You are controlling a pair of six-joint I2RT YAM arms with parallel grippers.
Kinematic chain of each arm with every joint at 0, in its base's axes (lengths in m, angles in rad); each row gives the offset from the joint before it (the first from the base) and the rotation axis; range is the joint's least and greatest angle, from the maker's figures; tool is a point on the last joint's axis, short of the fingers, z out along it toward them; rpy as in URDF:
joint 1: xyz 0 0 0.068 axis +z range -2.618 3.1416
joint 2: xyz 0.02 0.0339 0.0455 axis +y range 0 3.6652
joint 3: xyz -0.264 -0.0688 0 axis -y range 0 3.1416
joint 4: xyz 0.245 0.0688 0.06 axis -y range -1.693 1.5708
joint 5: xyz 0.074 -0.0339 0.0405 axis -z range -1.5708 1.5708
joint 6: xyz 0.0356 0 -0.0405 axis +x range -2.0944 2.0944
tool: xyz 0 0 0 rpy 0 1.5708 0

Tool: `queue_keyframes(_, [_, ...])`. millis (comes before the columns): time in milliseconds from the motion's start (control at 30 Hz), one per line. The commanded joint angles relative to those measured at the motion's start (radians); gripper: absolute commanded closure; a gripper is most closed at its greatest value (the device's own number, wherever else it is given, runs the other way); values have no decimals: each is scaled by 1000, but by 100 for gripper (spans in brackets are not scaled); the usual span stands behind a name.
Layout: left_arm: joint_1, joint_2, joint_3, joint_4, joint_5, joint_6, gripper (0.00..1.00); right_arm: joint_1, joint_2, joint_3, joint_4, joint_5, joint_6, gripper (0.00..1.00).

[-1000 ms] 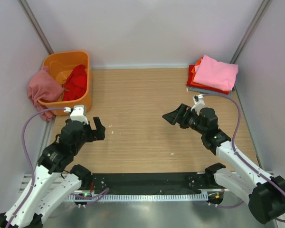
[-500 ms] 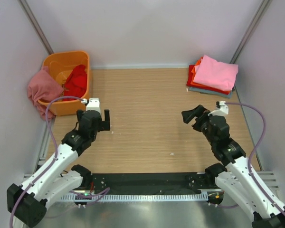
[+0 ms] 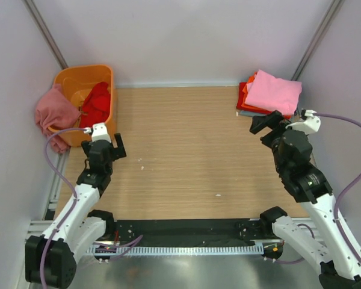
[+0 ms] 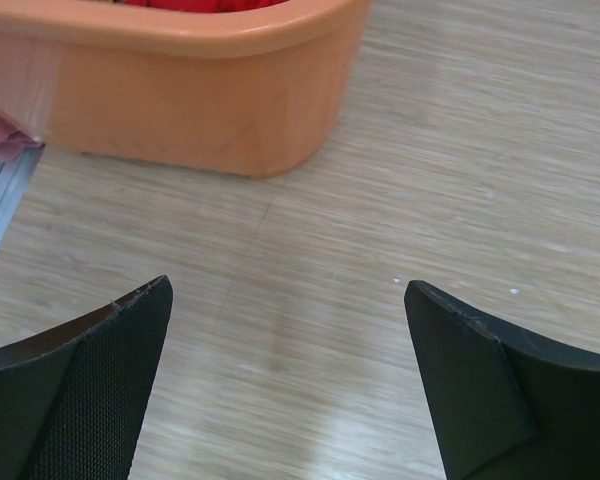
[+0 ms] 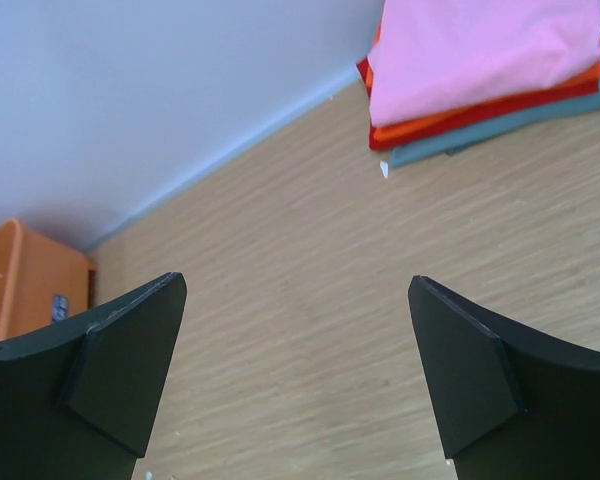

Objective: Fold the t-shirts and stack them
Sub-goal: Reset both grippers

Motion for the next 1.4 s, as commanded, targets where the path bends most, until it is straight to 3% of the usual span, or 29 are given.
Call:
queue_keyframes(0, [65, 16, -15, 170, 25, -24, 0, 5, 30, -43, 15, -53, 28, 0])
queue_keyframes(167, [151, 59, -44, 263, 74, -95, 0, 5, 43, -55, 19, -78, 28, 0])
queue_keyframes(467, [213, 106, -73, 364, 103, -99, 0, 5, 9, -94, 23, -87, 22, 0])
queue_keyframes(933, [355, 433, -115, 720, 295, -107, 0, 5, -71, -57, -63, -46, -28, 0])
queue_keyframes(1100, [368, 519, -173, 945, 359, -101, 1, 5, -83, -63, -64, -9, -21, 0])
queue_keyframes(1200, [363, 534, -159, 938, 435, -70, 6, 5, -83, -45, -93, 40, -13, 0])
queue_keyframes(1367, [317, 539, -171, 982, 490, -2, 4, 5, -88, -17, -158, 152, 7, 0])
